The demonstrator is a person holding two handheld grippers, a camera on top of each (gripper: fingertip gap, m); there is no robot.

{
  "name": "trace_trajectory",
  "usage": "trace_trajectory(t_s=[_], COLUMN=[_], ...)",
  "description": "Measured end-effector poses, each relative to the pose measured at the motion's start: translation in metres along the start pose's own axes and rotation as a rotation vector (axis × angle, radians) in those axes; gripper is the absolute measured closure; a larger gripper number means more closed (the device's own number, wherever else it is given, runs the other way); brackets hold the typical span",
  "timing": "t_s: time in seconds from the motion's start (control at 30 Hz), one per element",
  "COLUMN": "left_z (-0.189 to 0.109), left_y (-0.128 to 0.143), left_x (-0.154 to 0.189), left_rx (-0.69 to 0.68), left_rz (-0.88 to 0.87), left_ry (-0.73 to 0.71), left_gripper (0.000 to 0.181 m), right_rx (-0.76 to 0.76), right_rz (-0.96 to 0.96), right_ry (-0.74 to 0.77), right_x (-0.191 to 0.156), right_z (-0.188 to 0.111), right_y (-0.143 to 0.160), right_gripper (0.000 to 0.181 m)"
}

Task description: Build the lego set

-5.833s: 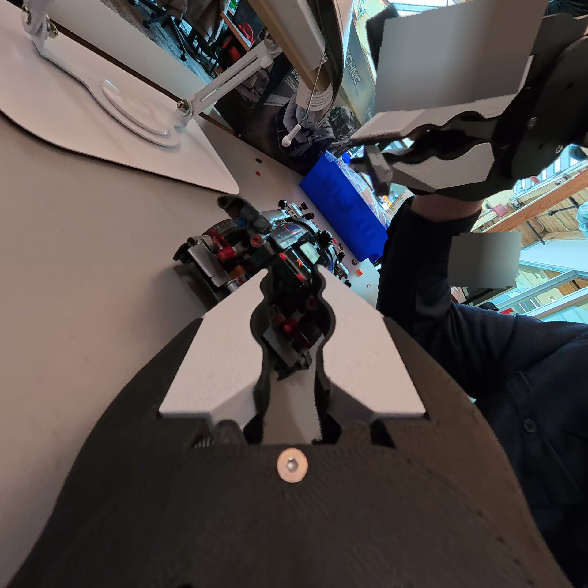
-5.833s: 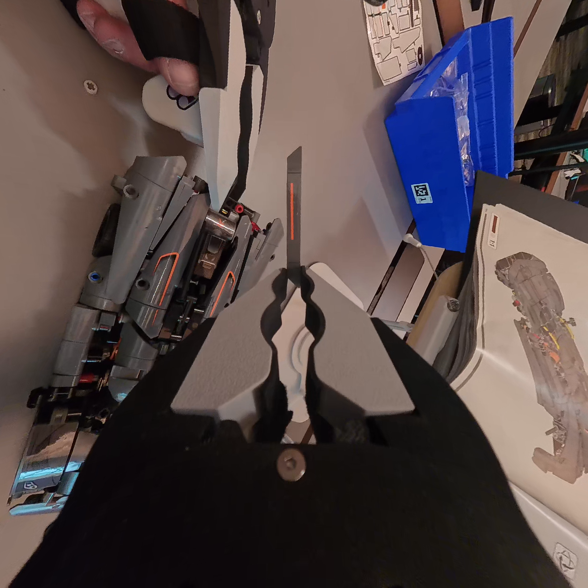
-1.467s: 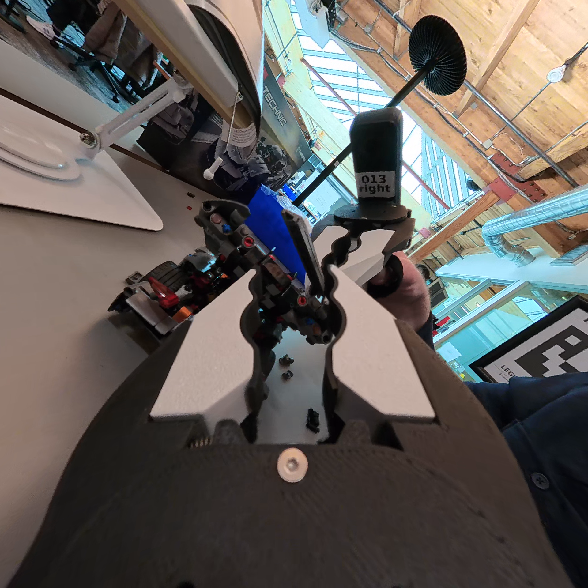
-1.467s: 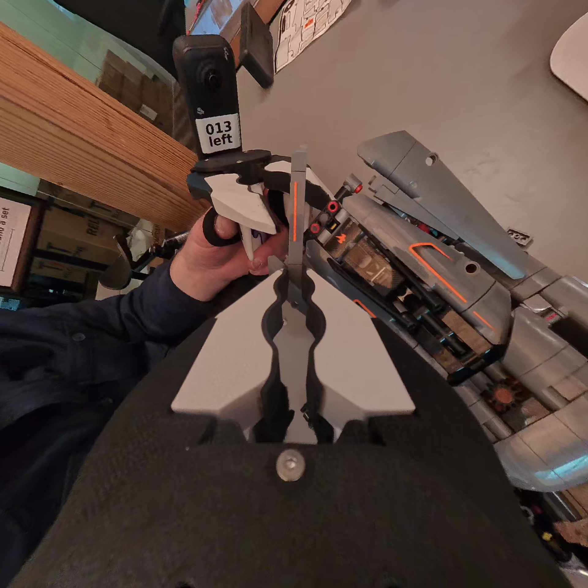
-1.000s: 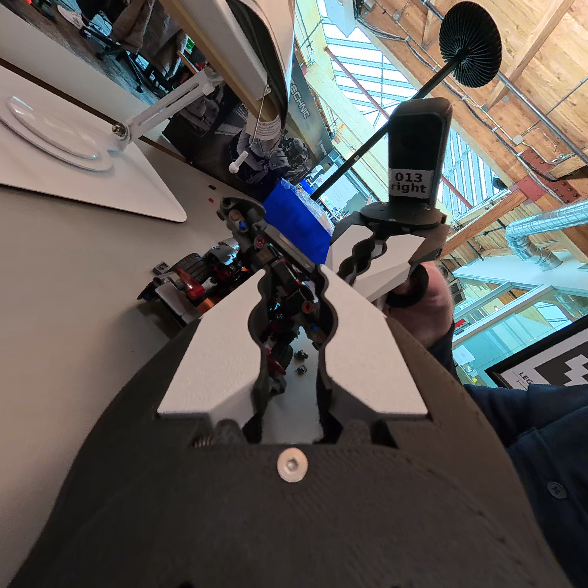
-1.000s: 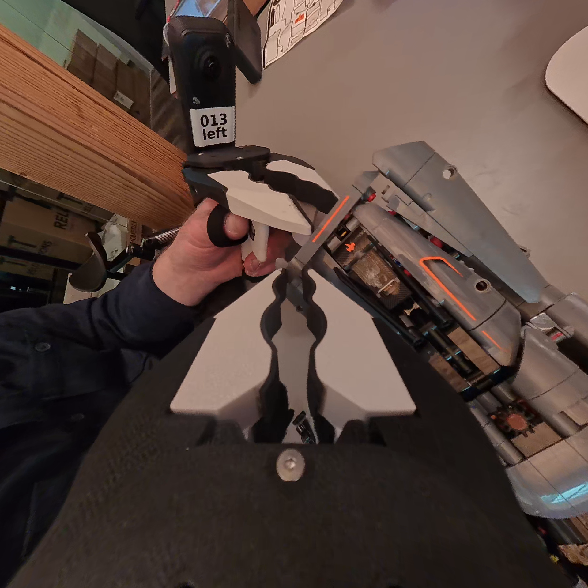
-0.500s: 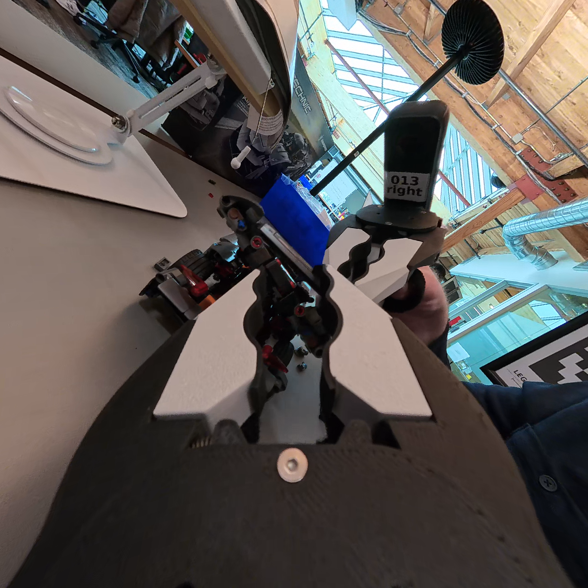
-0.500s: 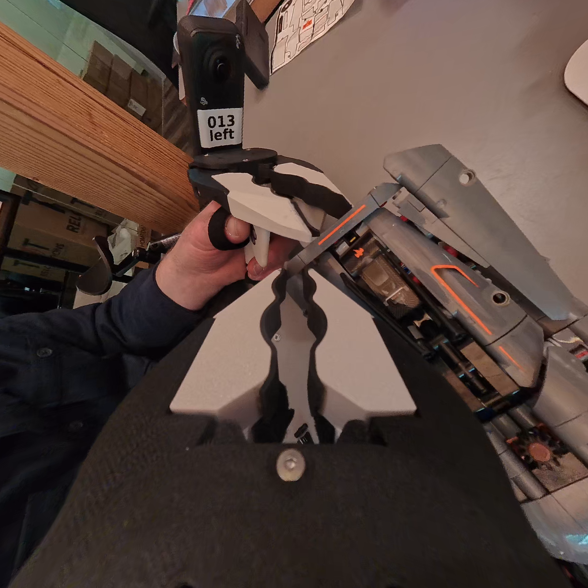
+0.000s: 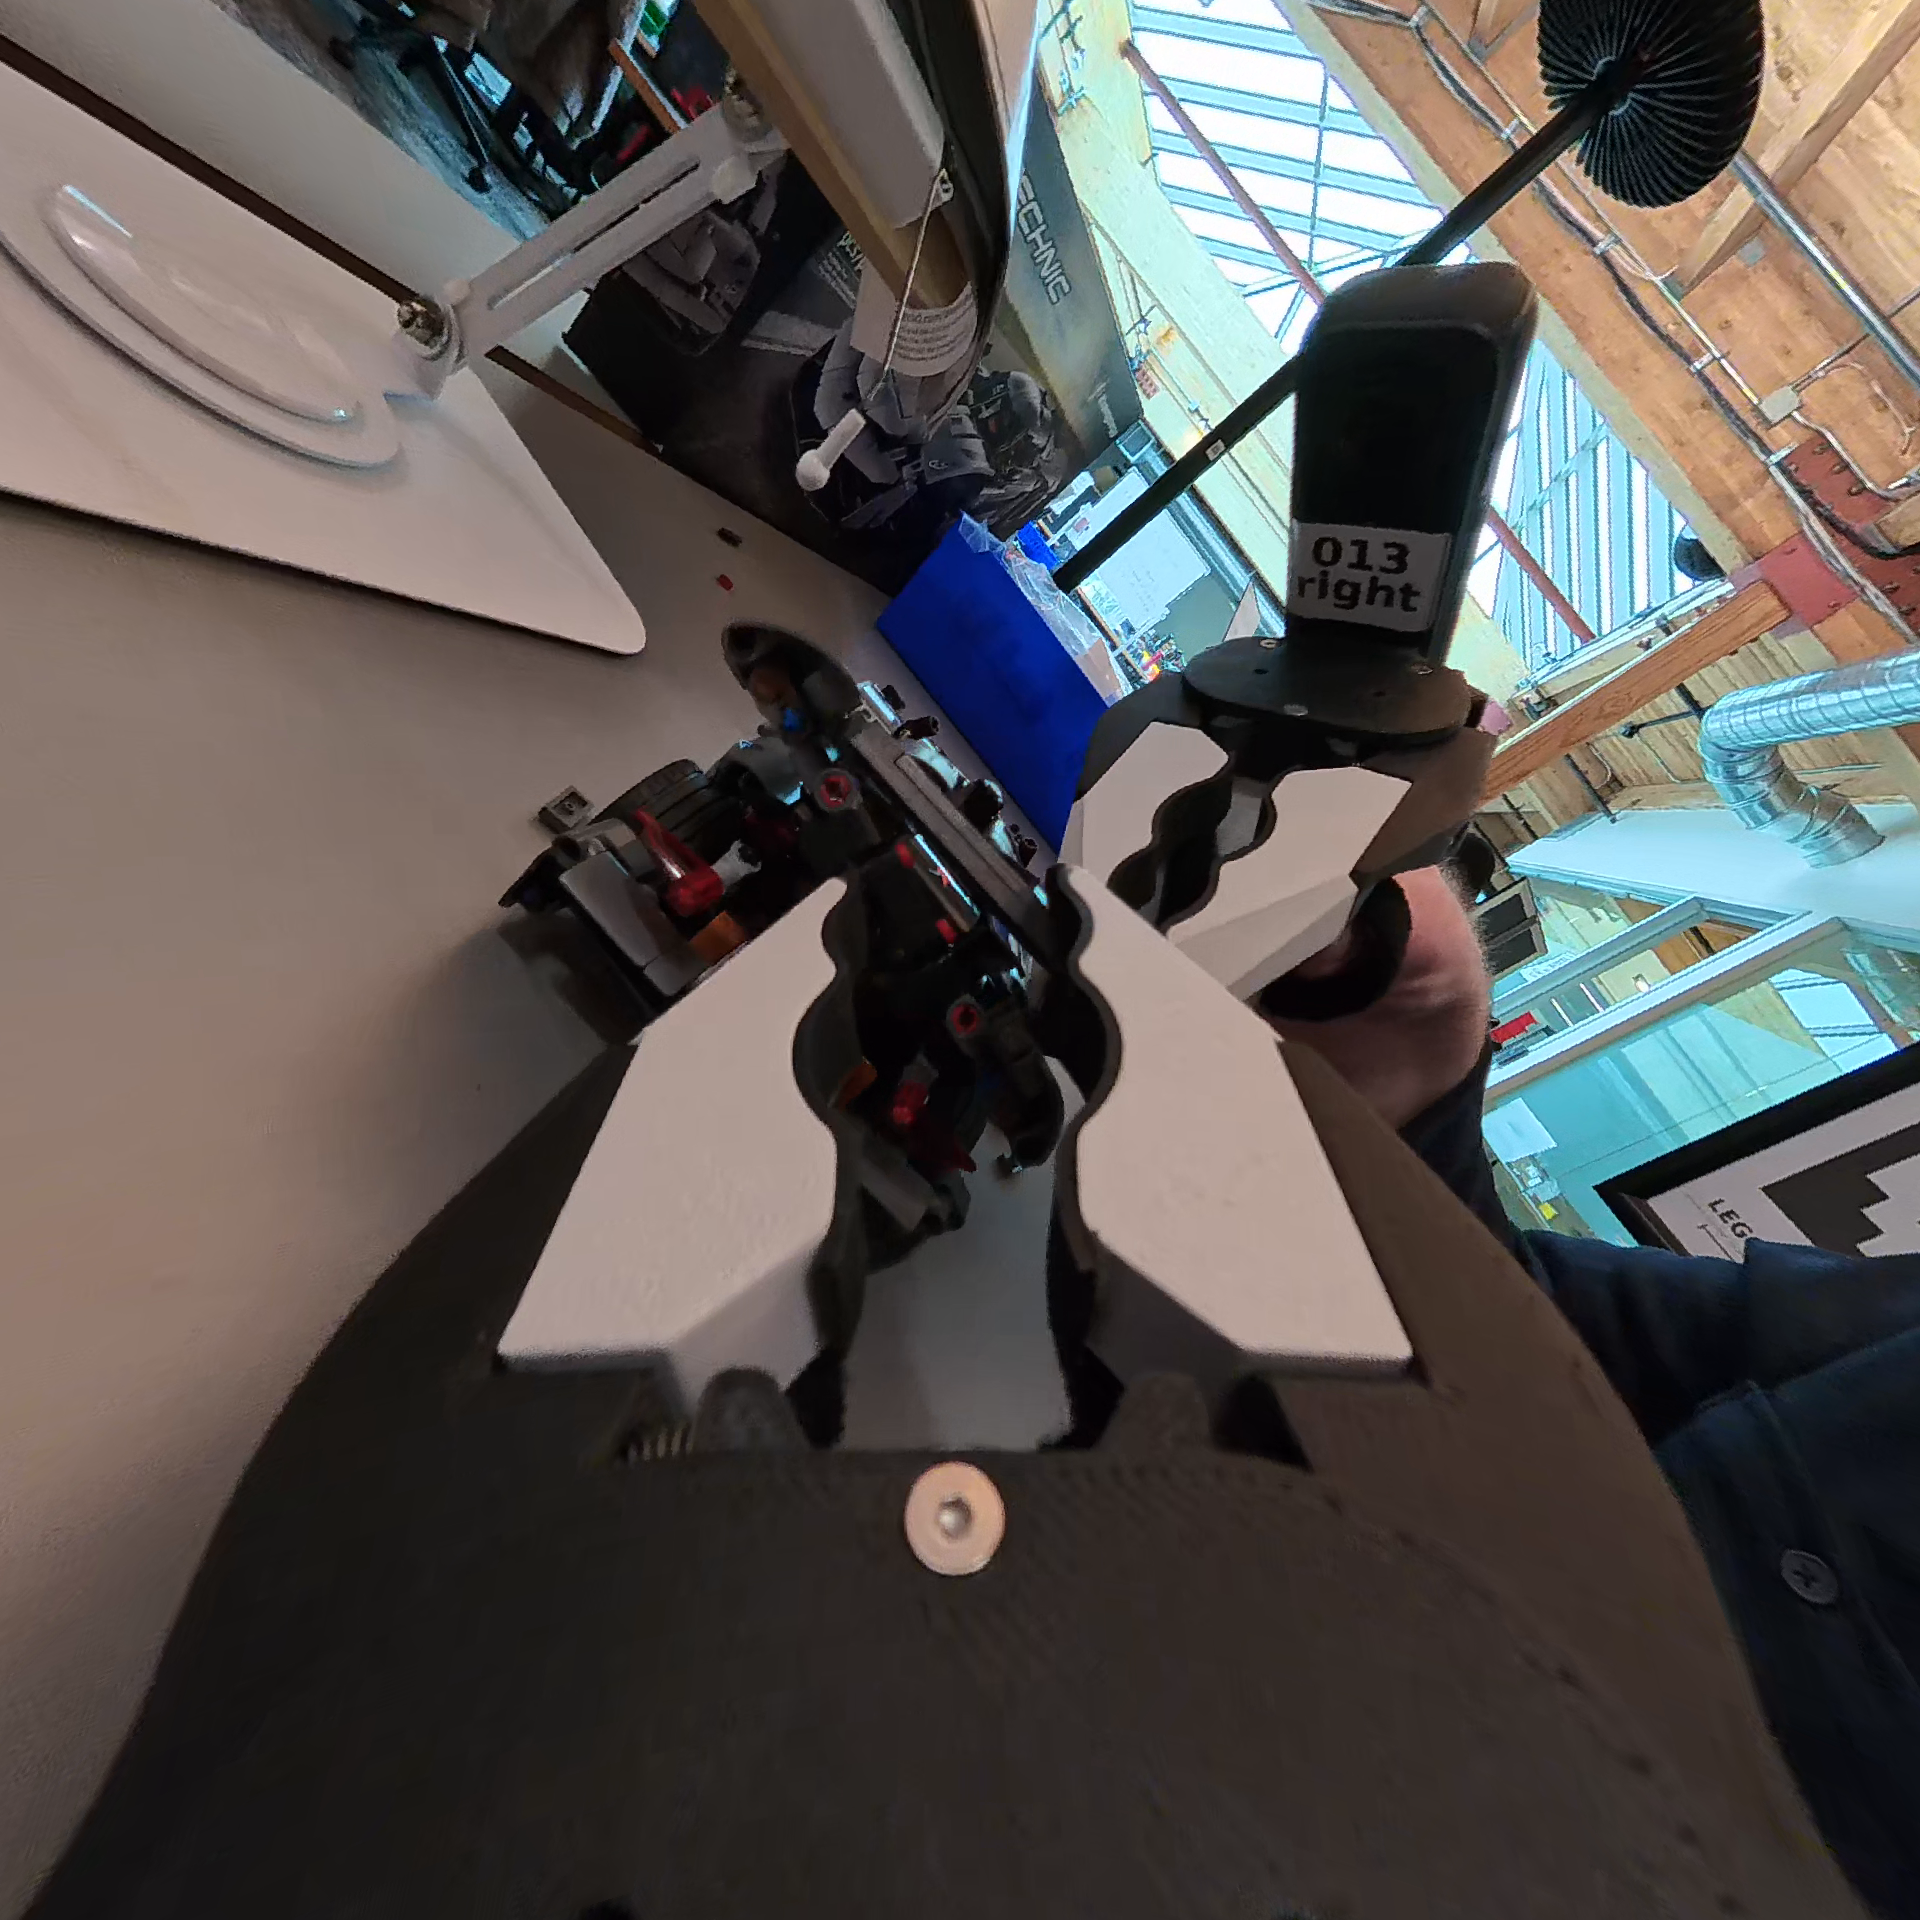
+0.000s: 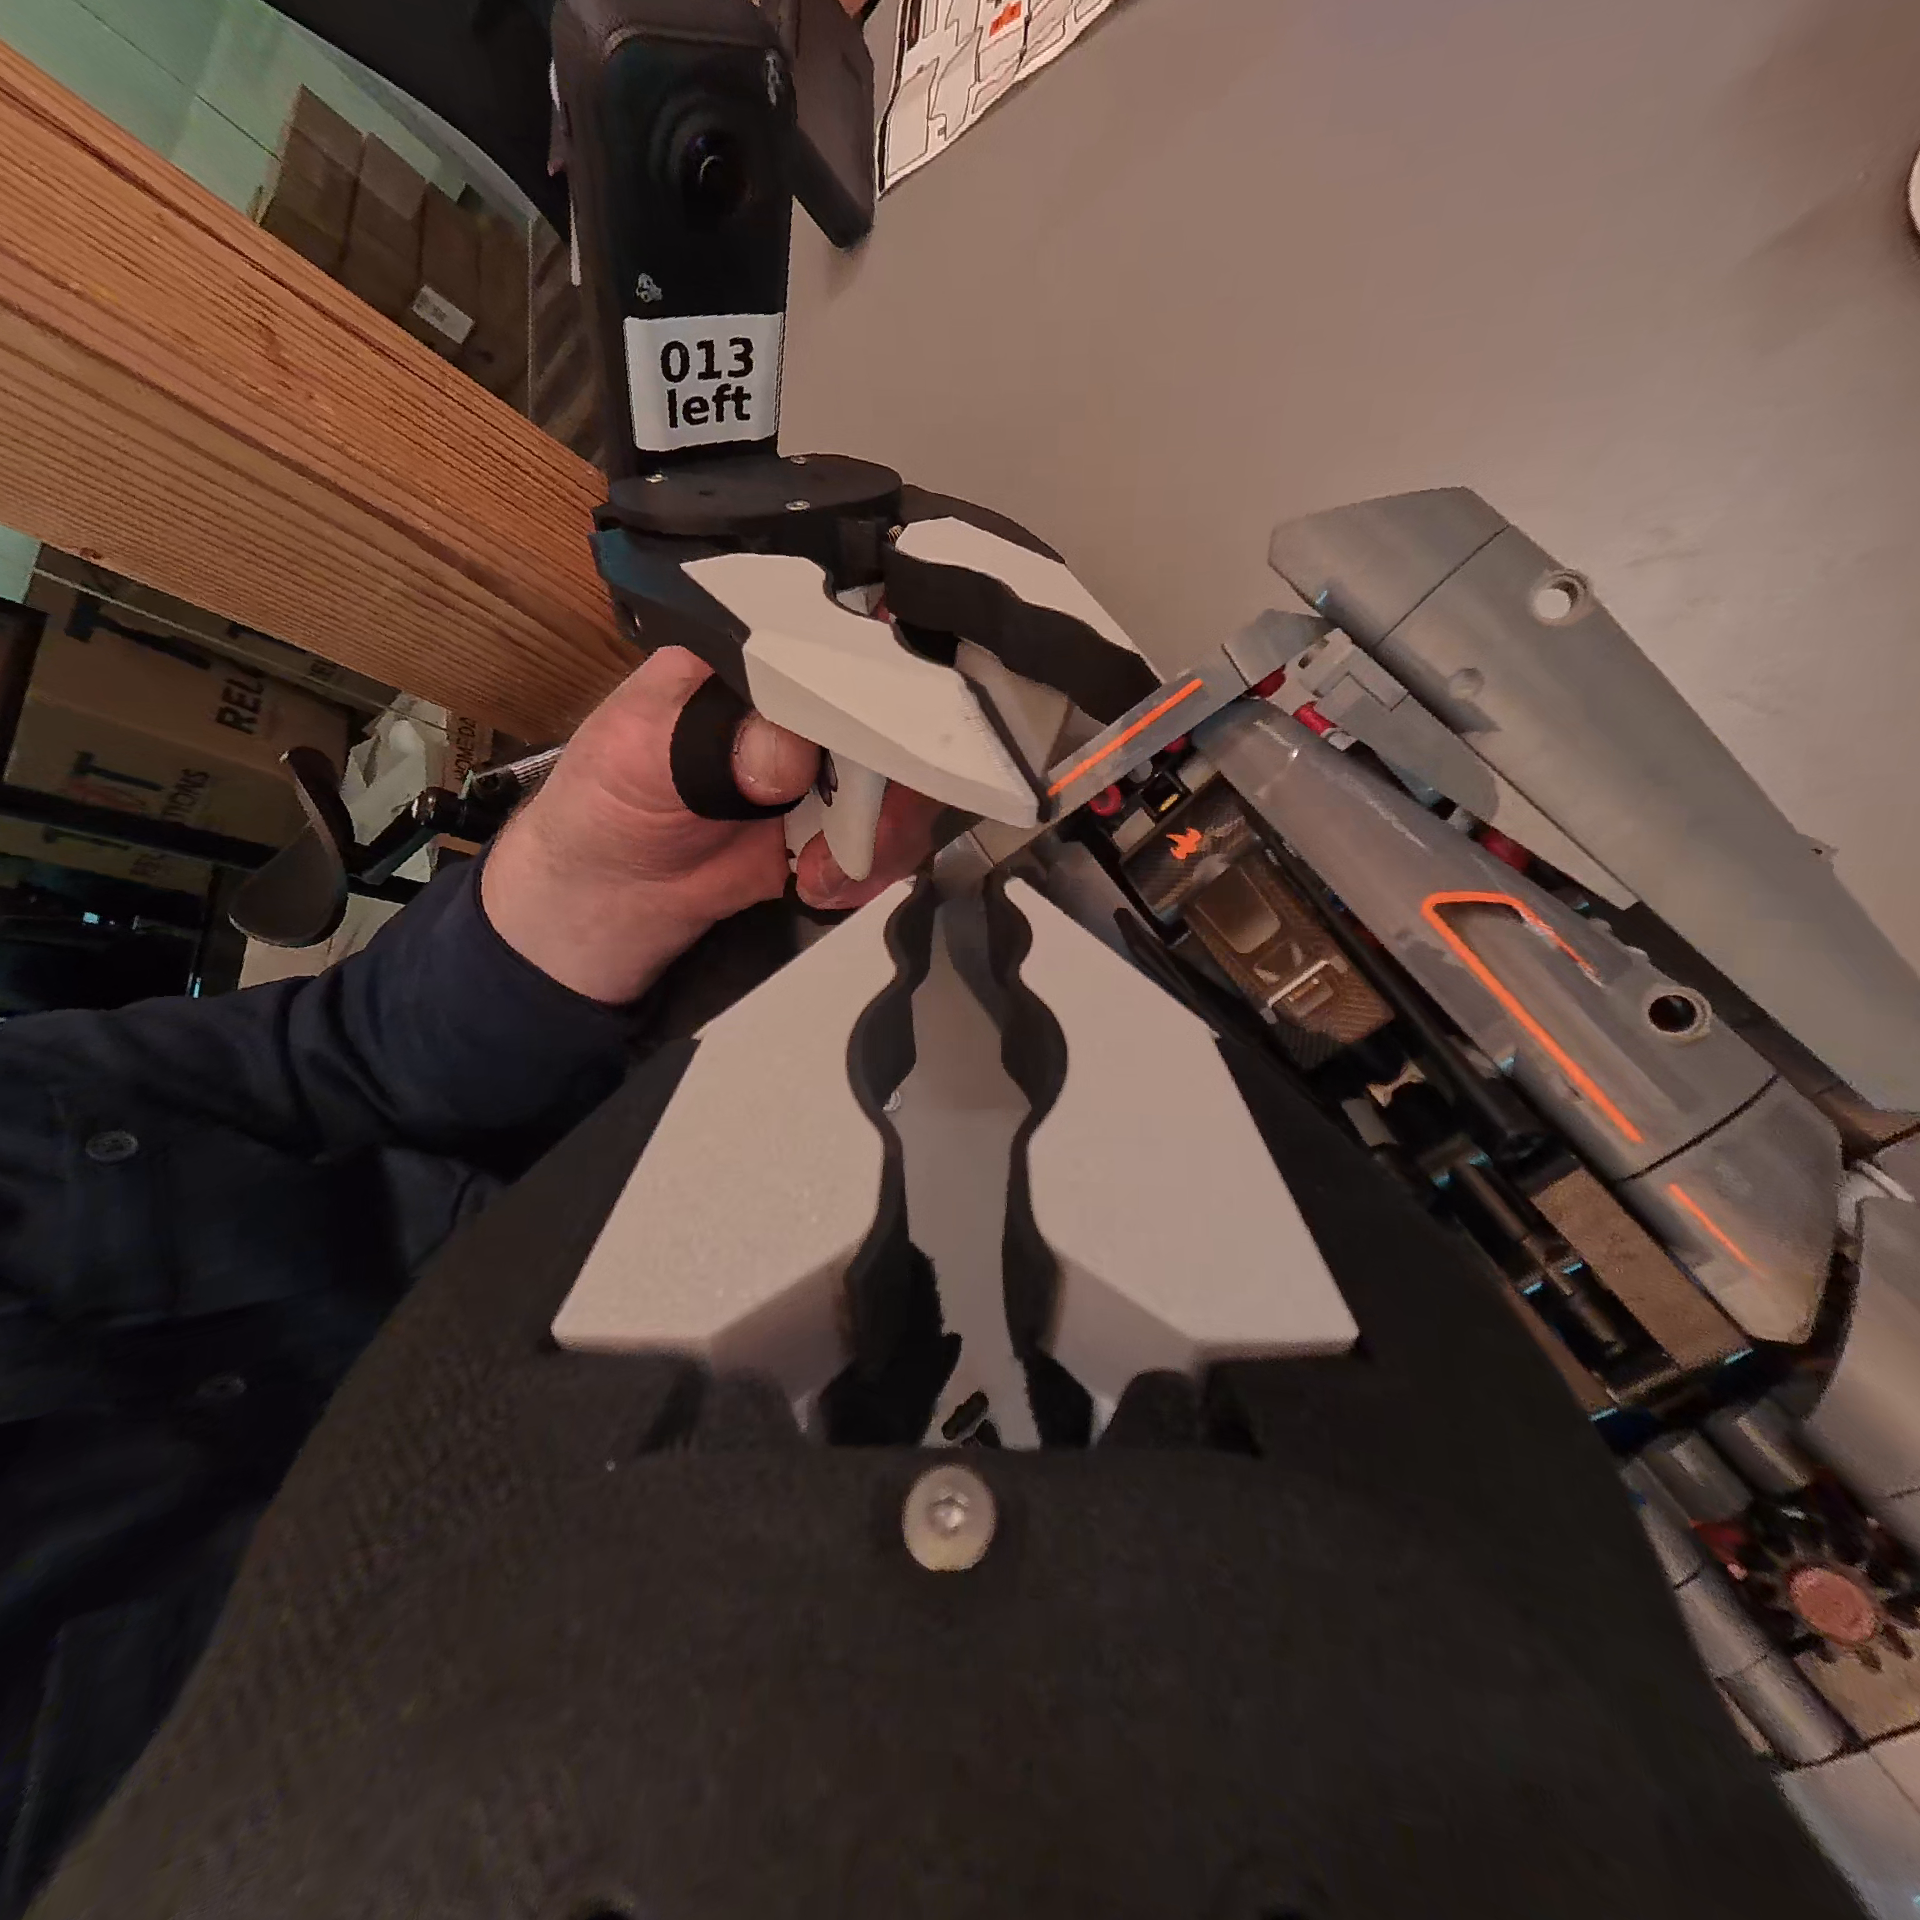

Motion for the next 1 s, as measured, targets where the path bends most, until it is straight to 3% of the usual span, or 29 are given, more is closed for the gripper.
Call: trace_trajectory(t_s=[0.77, 1.0], left_z=[0.001, 0.001], left_y=[0.004, 0.004], left_x=[-0.003, -0.003], left_rx=[0.009, 0.01], left_rz=[-0.032, -0.029], left_ry=[0.013, 0.012], left_gripper=[0.158, 0.158], right_rx=[-0.043, 0.029], right_rz=[-0.063, -0.156], right_ry=[0.001, 0.064], right_x=[-0.001, -0.008], right_z=[-0.012, -0.014], right_y=[0.01, -0.002], right_gripper=[0.169, 0.169])
Point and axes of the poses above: each gripper's, where its closed fingertips meet, z out along the fingers, y out of its underside, x = y × z across the jaws, the point moved 5 cm from there along -z, back along the fingers, and after that the axes turned 5 degrees about y, right-handed, at the moved point
